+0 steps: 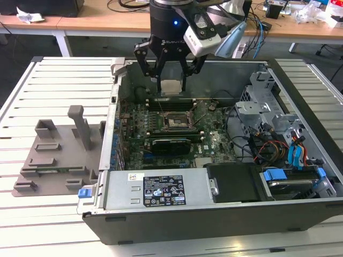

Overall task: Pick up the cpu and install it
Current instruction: 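Pick up the cpu and move it towards the insertion slot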

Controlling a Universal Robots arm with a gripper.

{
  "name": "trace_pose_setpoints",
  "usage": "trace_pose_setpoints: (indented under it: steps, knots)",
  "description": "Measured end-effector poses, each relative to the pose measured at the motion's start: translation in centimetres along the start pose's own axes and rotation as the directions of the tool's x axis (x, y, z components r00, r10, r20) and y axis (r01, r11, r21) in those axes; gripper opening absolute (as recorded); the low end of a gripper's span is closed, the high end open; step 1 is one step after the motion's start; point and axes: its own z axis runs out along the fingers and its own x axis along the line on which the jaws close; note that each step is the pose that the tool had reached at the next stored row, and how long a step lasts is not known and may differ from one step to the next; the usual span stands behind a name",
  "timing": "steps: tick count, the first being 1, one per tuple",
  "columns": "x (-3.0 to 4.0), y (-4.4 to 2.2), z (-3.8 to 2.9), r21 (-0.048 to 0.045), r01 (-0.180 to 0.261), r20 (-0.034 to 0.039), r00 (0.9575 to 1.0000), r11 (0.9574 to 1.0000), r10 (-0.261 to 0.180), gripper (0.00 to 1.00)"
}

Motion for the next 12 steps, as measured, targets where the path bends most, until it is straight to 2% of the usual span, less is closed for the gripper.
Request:
trace_pose_setpoints:
  steps: [2,7,12]
  knots:
    - [-0.9,0.45,0.11,0.0005,0.0,0.0,1.0,1.0,0.0,0.55]
    - [-2.35,1.24,0.32,0.0017,0.0,-0.0001,1.0,1.0,0.0,0.55]
    - [-3.33,2.03,0.71,0.003,0.0,-0.0004,1.0,1.0,0.0,0.55]
